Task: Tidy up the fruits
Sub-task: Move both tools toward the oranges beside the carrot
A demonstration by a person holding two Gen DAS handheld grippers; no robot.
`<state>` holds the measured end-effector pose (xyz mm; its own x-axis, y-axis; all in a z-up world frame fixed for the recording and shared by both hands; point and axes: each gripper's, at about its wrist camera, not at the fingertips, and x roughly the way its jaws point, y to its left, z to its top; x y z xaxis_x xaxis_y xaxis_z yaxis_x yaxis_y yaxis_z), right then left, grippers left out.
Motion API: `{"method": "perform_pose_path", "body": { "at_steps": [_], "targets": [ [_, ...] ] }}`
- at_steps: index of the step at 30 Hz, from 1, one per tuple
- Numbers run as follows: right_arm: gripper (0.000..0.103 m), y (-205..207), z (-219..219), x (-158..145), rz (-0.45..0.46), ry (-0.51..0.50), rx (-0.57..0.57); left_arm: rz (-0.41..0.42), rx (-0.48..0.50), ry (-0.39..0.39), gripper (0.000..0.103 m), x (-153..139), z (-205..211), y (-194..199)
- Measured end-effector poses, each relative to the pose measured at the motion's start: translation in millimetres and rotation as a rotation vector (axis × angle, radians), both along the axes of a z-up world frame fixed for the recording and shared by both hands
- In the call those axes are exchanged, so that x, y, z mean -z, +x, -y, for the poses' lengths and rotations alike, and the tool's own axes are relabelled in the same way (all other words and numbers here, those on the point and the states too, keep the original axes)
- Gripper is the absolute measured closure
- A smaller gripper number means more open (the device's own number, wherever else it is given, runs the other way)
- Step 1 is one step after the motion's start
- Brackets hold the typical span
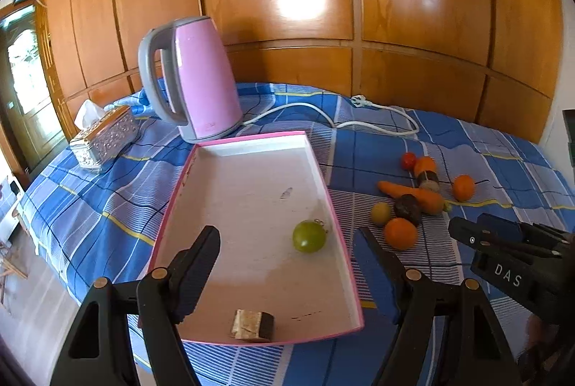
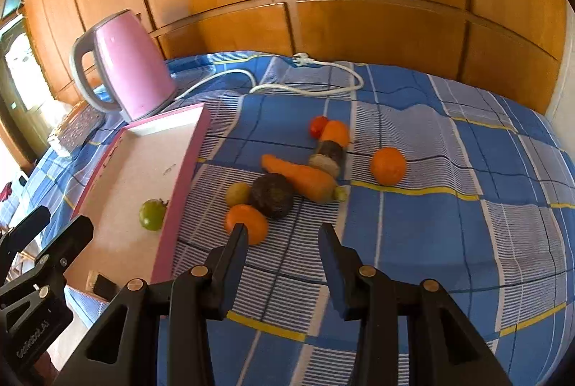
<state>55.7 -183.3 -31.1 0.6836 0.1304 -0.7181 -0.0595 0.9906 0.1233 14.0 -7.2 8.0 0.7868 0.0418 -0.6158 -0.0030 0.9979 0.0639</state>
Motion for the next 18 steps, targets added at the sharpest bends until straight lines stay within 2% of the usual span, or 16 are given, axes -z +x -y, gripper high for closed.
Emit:
{"method": "perform_pose_path", "body": {
  "at_steps": [18],
  "targets": [
    [0.062,0.5,32.2,9.9,-0.020,0.028,0.076,-0.030,0.089,0.035,0.026,5.8,34.5,7.2]
  ]
}}
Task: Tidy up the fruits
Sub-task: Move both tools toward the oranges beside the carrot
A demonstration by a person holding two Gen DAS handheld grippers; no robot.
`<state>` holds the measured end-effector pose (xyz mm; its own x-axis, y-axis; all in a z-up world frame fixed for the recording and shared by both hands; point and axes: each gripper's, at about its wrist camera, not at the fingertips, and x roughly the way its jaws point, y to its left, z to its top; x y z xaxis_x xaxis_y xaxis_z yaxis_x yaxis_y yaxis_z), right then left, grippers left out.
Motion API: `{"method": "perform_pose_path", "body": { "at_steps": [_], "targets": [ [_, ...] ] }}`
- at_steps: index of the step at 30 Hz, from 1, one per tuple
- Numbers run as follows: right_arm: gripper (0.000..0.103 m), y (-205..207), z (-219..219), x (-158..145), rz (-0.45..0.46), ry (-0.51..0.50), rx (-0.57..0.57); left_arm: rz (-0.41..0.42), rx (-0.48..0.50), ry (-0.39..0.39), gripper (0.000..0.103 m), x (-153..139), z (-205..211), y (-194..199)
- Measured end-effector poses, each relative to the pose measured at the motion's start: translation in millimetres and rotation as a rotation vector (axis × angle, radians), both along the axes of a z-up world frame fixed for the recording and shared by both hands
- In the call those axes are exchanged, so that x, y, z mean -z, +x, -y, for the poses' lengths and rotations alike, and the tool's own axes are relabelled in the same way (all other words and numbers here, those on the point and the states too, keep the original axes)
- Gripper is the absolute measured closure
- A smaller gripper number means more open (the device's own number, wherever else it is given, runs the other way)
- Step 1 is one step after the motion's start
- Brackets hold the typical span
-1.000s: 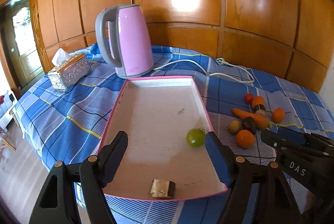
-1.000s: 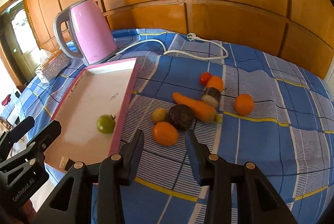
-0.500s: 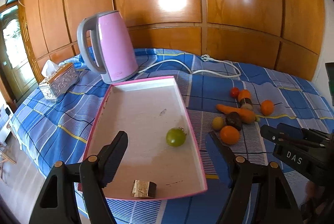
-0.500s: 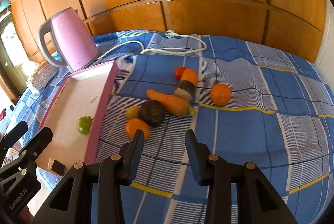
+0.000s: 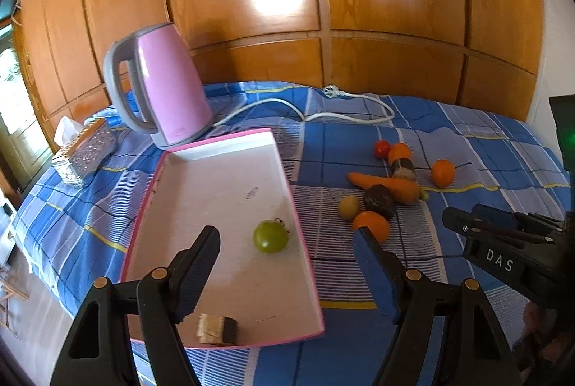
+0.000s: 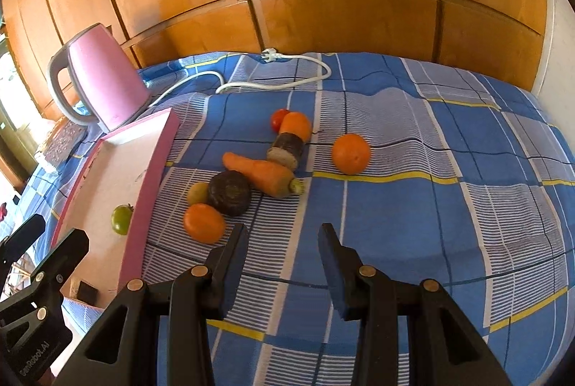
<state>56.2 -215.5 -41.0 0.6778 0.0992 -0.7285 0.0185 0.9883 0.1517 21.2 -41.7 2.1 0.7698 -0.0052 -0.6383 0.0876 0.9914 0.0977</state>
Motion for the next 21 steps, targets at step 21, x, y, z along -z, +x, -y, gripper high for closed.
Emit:
{"method": "perform_pose_path", "body": {
  "at_steps": [21],
  "targets": [
    [0.062,7.3,21.8,12.5,-0.030,0.017,0.040,-0.129,0.234,-0.064,0.045,24.6,38.3,28.7]
  ]
}}
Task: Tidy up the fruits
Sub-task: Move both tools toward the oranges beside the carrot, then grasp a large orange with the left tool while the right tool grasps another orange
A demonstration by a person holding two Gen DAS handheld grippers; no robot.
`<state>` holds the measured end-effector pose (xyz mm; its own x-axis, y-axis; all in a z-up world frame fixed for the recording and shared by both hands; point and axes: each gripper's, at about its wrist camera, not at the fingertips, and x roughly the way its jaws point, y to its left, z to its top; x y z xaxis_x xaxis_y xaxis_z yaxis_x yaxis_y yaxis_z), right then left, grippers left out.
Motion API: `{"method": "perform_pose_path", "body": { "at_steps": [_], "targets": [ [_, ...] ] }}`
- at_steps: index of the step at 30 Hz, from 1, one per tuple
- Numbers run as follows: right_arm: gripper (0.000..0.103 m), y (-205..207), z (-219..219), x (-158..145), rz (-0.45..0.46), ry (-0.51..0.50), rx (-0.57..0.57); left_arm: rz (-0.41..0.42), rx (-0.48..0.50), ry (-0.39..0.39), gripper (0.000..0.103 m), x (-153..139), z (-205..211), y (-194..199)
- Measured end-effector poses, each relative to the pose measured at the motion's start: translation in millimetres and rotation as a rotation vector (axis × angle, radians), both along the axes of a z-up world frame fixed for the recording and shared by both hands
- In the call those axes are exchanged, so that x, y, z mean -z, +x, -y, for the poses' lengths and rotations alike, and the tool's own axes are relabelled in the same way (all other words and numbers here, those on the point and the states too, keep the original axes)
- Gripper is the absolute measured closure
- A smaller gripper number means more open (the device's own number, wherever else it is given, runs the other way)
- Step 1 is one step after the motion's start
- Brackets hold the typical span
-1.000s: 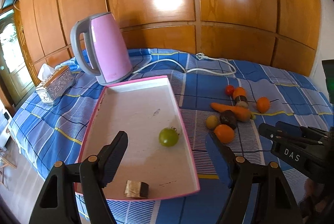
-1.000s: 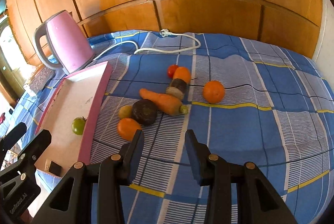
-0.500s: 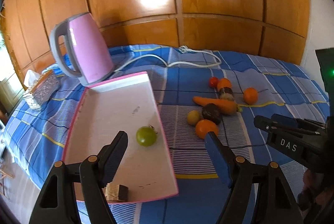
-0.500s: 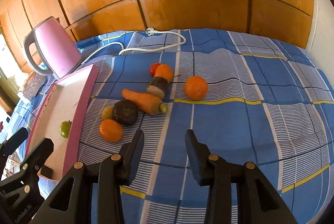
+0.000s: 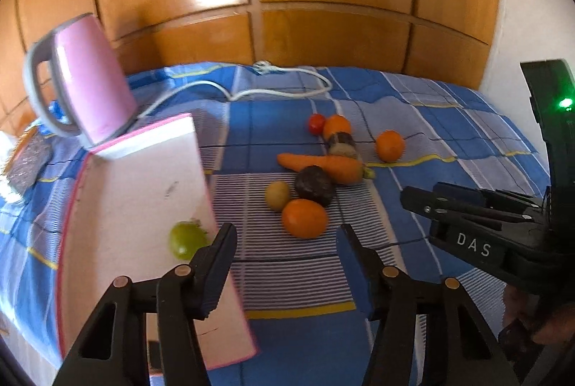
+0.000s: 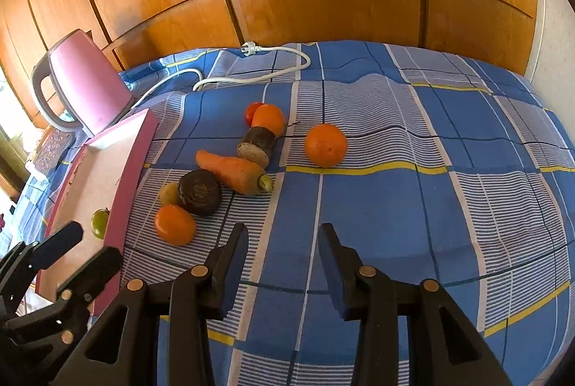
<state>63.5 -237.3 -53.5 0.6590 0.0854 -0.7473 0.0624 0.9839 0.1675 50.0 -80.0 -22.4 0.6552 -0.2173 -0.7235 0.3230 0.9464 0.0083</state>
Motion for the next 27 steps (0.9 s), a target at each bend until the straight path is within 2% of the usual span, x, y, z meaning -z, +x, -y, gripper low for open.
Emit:
{"method": "perform_pose_path", "body": {
  "at_steps": [8,15,16,18,20,27],
  "targets": [
    [0.062,5.4,10.7,1.3,-0.005,0.020,0.019,-0.066,-0.008,0.026,0.045,19.2,17.2,25.0],
    [0.062,12.0,15.4,3.1,-0.016,0.032,0.027,-0.088,0.013,0.070,0.045,32.2,30.3,38.8],
    [0.062,13.3,15.1,2.5,-0.014,0.034,0.022,-0.096,0.016,0.068,0.046,34.5,31.2,40.7],
    [0.062,15.3,14.6,2.4,-0.014,0.038,0.014,-0.107,0.017,0.069,0.056,39.6,32.6,43.7],
    [0.062,18.6,15.2,3.3,-0.020,0.057,0.004,-0.115,0.005,0.074,0.061,45.6,32.4,45.9],
    [0.062,34.5,28.6,8.5,-0.031,0.067,0.038,-0.099,-0.003,0.046,0.063,51.1,28.9,44.5]
  ]
}}
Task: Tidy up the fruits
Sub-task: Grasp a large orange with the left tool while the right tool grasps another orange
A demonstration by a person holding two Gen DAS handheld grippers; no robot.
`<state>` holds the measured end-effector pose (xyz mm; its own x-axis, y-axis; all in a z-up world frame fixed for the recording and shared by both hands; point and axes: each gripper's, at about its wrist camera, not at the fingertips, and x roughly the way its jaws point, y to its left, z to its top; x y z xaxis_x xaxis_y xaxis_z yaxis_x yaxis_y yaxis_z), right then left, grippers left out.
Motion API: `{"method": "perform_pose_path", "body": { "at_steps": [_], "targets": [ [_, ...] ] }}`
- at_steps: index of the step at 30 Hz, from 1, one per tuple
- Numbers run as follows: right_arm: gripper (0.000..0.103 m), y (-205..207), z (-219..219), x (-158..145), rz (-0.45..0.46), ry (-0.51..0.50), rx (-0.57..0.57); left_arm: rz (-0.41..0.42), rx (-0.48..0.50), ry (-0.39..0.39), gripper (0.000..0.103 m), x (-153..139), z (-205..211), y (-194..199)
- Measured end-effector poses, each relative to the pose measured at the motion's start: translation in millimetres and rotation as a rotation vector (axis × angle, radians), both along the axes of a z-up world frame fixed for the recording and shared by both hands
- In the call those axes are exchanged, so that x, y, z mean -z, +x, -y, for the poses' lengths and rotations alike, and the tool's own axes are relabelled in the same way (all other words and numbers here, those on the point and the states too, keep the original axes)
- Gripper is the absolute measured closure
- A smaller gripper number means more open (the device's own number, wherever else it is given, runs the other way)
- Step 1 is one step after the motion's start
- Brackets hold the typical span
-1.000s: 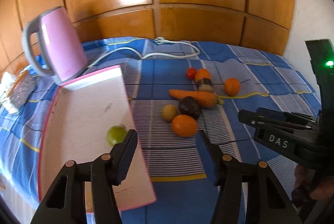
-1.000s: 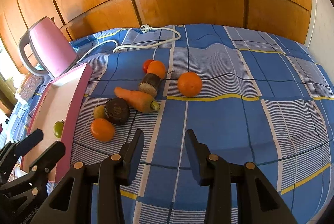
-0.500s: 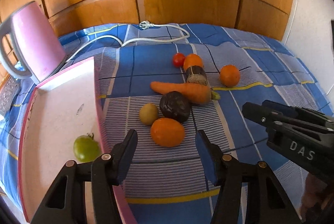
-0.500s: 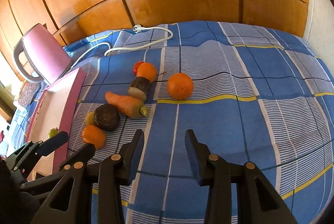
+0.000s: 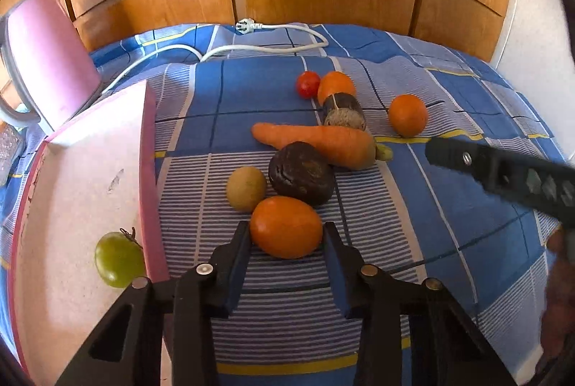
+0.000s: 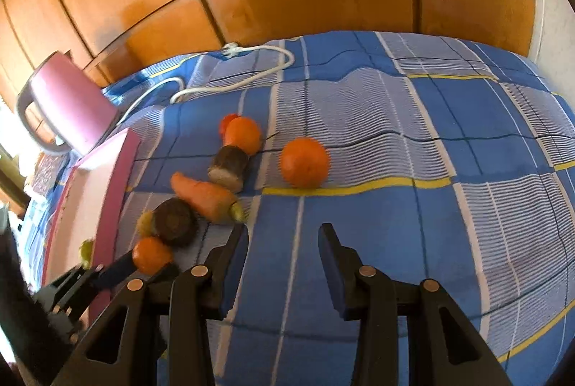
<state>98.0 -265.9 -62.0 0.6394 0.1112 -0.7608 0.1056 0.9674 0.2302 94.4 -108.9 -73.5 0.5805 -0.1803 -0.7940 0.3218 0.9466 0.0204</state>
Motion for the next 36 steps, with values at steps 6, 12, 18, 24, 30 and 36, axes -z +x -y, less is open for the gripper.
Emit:
{"method": "perform_pose_path", "body": {
  "at_steps": [6,12,18,24,30,36],
  "targets": [
    [0.056,27.9,6.4,1.2,-0.003,-0.039,0.010,0.008,-0.004,-0.023,0.064,-1.2,-2.5,-0.5],
    [0.054,53.3,3.8,7.3,-0.021,-0.084,0.002,0.003,-0.004,-0.055,0.064,-2.6,-3.0,-0.1],
    [0.064,67.8,0.5,16.8,-0.050,-0.128,-0.015,-0.009,0.000,-0.079,0.064,-2.3,-2.4,-1.0],
    [0.065,56.5,4.4,14.9,-0.046,-0.126,-0.016,-0.010,-0.010,-0.102,0.064,-7.0,-5.9,-5.1],
    [0.065,35.0,9.4,13.0,-0.056,-0.107,0.003,0.017,-0.011,-0.114,0.064,-18.9,-8.9,-13.2],
    [0.065,13.8,7.5,5.9,-0.037,-0.103,-0.003,0.045,-0.023,-0.125,0.064,-31.0,-14.2,-22.3]
  ]
}}
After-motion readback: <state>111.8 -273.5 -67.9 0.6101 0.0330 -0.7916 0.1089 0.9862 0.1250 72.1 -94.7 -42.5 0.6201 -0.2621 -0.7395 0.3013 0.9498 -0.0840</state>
